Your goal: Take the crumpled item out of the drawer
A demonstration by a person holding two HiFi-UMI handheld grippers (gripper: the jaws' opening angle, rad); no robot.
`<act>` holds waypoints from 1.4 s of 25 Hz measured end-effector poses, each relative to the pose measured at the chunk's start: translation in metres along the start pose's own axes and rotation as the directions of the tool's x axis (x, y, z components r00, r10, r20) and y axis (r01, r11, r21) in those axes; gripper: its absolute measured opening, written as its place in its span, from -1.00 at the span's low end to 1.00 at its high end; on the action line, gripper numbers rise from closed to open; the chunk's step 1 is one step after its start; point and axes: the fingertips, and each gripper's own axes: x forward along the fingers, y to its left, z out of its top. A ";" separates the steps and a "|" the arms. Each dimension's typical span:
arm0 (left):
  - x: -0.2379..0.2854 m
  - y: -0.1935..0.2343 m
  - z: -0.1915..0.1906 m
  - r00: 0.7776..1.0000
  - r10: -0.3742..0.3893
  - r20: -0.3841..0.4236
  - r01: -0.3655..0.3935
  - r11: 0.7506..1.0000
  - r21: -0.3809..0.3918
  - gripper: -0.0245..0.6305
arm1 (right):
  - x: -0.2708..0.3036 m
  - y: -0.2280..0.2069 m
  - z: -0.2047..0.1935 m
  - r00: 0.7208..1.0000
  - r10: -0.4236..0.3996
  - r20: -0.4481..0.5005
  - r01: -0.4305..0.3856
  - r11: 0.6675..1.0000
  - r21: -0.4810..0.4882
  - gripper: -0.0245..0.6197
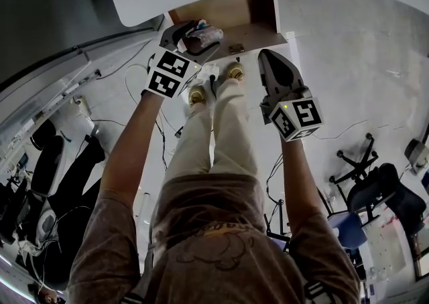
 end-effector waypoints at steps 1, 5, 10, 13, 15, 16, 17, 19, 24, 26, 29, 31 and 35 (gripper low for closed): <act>0.004 0.000 -0.006 1.000 0.004 -0.024 -0.004 1.000 0.004 0.08 | -0.001 -0.001 -0.002 1.000 0.000 -0.002 0.000 1.000 0.002 -0.93; 0.021 0.004 -0.024 0.994 0.009 -0.109 -0.006 0.999 0.032 0.08 | -0.002 -0.007 -0.005 1.000 0.000 -0.007 0.000 1.000 0.006 -0.93; 0.039 0.003 -0.038 0.978 0.006 -0.210 0.014 0.996 0.092 0.08 | -0.002 -0.012 -0.006 1.000 0.001 -0.011 -0.001 1.000 0.011 -0.93; 0.048 0.001 -0.046 0.964 0.005 -0.267 0.030 0.991 0.127 0.08 | -0.001 -0.013 -0.009 1.000 0.004 -0.013 -0.003 1.000 0.015 -0.93; 0.052 -0.001 -0.051 0.950 0.011 -0.311 0.041 0.986 0.161 0.08 | 0.000 -0.013 -0.010 1.000 0.004 -0.014 -0.004 1.000 0.016 -0.93; 0.054 -0.001 -0.053 0.943 0.017 -0.333 0.045 0.983 0.178 0.08 | 0.000 -0.013 -0.010 1.000 0.004 -0.015 -0.004 1.000 0.017 -0.93; 0.056 -0.002 -0.054 0.936 0.023 -0.352 0.048 0.980 0.193 0.08 | 0.000 -0.014 -0.010 1.000 0.005 -0.015 -0.004 1.000 0.018 -0.93; 0.061 -0.003 -0.057 0.921 0.034 -0.389 0.056 0.974 0.217 0.07 | 0.000 -0.017 -0.010 1.000 0.005 -0.016 -0.004 1.000 0.022 -0.93; 0.069 -0.005 -0.063 0.868 0.070 -0.491 0.106 0.941 0.320 0.01 | -0.002 -0.023 -0.009 1.000 0.004 -0.022 -0.003 1.000 0.028 -0.93; 0.072 -0.006 -0.064 0.845 0.073 -0.529 0.136 0.929 0.345 -0.03 | -0.003 -0.024 -0.011 1.000 0.006 -0.027 -0.005 1.000 0.030 -0.93; 0.079 -0.003 -0.070 0.799 0.075 -0.597 0.193 0.908 0.373 -0.06 | 0.000 -0.025 -0.016 0.999 0.012 -0.036 -0.011 0.999 0.034 -0.93; 0.083 -0.001 -0.076 0.761 0.083 -0.643 0.237 0.888 0.395 -0.07 | 0.001 -0.025 -0.018 0.999 0.017 -0.039 -0.016 0.999 0.039 -0.93; 0.085 0.004 -0.087 0.693 0.095 -0.715 0.299 0.865 0.404 -0.17 | 0.003 -0.023 -0.020 0.998 0.030 -0.046 -0.028 0.999 0.043 -0.93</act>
